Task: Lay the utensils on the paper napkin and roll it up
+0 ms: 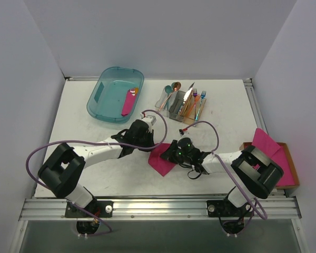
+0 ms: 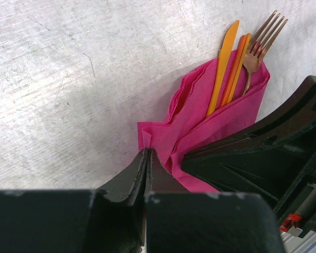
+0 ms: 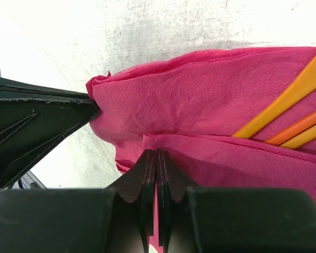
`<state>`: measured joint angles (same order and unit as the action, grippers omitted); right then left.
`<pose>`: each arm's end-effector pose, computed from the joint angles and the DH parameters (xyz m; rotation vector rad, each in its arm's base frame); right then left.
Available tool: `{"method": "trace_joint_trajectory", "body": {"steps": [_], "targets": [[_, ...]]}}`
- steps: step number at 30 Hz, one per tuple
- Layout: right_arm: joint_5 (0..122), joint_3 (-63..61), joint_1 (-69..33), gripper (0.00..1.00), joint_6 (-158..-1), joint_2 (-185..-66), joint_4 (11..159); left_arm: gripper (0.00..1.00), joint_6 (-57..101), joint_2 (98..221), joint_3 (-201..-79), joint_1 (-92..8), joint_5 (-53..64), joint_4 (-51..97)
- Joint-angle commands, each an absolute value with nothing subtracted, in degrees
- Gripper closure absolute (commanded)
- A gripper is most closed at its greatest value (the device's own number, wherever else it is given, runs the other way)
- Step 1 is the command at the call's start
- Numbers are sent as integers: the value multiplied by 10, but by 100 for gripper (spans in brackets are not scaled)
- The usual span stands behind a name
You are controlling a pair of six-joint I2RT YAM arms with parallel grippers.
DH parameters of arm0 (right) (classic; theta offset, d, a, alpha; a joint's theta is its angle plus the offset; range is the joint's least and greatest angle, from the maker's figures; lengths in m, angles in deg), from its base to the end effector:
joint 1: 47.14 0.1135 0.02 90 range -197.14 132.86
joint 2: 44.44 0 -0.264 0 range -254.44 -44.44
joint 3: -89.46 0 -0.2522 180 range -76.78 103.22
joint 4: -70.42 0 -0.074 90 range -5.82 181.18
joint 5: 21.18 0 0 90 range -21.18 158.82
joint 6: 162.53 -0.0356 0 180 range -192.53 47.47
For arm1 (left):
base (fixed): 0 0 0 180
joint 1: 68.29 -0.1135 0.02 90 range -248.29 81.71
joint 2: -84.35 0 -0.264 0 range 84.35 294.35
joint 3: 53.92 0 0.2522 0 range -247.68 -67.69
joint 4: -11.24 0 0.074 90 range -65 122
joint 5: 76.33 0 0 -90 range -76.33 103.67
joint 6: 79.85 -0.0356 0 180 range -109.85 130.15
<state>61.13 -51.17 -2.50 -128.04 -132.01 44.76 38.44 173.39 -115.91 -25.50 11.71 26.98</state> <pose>0.1943 0.1986 0.1474 0.1095 2.1882 1.2151 0.2344 -0.2187 0.1883 0.3223 2.3904 -0.6463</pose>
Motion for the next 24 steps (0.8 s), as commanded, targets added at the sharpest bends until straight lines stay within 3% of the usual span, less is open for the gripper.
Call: {"method": "trace_joint_trajectory", "body": {"steps": [1, 24], "targets": [[629, -501, -21, 100, -1278, -1320, 432, 98, 389, 1716, -1176, -254, 114, 280], [667, -521, 10, 100, -1283, -1219, 508, 98, 395, 1744, -1206, -252, 122, 306]]}}
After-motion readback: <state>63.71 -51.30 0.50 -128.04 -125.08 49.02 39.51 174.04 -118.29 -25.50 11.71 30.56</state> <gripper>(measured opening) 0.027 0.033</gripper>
